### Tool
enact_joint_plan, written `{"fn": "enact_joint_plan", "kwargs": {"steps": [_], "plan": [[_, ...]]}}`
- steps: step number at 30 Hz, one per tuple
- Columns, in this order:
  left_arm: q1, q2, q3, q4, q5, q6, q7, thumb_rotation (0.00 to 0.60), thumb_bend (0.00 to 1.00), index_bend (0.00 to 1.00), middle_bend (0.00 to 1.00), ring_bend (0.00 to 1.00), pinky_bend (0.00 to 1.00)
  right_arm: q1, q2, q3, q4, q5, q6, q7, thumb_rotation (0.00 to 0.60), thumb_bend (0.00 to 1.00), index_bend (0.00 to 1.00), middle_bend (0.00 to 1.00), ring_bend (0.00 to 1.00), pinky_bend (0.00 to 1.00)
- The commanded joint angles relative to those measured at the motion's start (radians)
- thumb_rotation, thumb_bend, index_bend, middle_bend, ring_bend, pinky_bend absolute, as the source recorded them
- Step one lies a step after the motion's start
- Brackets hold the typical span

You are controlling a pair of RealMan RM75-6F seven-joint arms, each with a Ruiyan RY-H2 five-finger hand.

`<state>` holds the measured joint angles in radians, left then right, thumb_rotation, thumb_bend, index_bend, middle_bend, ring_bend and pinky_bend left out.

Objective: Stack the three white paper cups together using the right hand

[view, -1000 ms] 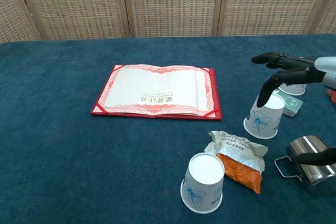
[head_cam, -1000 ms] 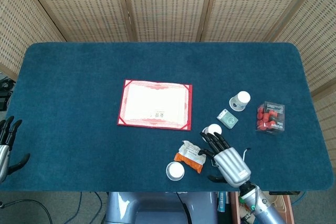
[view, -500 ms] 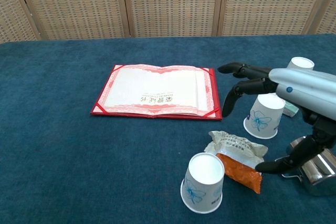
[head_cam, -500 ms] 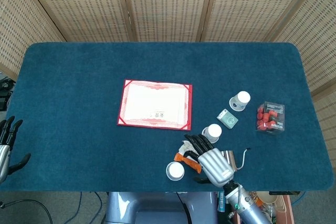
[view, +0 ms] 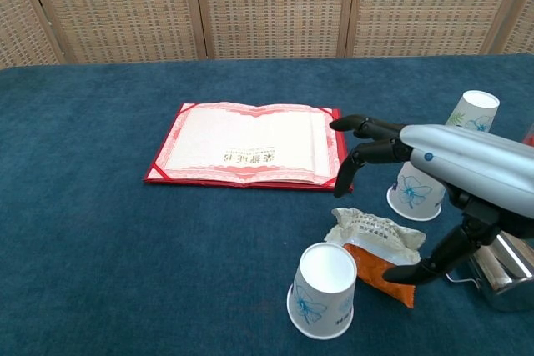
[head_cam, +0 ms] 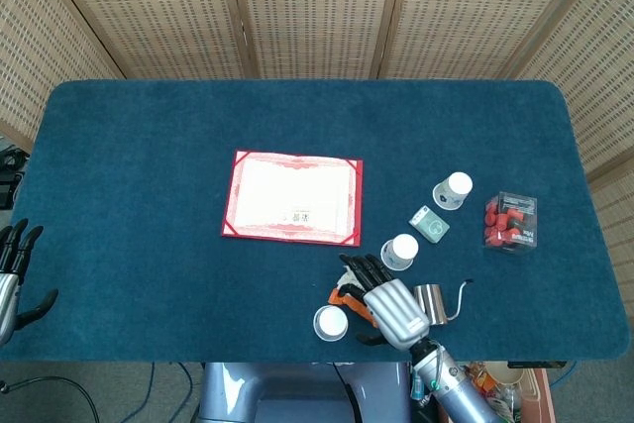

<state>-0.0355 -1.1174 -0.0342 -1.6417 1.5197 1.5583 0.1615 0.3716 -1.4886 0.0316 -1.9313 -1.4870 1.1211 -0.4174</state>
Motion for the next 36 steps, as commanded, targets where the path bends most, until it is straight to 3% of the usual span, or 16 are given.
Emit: {"fn": "enact_joint_plan", "kwargs": {"steps": [1,36], "plan": [[0.0,0.0,0.0,0.001,-0.001,-0.001,-0.001,0.6,0.26,0.0,0.0,0.0,0.0,0.004,-0.013,-0.005,0.007,0.006,-0.003,-0.003,0.6,0.1,0.38,0.07,0.0,0.0],[-0.005,0.0,0.003,0.005,0.001,-0.014,-0.008,0.6,0.26,0.0,0.0,0.0,0.0,0.055,-0.141,-0.007,0.083,0.125,-0.029,-0.05,0.6,0.1,0.38,0.06,0.0,0.0]]}}
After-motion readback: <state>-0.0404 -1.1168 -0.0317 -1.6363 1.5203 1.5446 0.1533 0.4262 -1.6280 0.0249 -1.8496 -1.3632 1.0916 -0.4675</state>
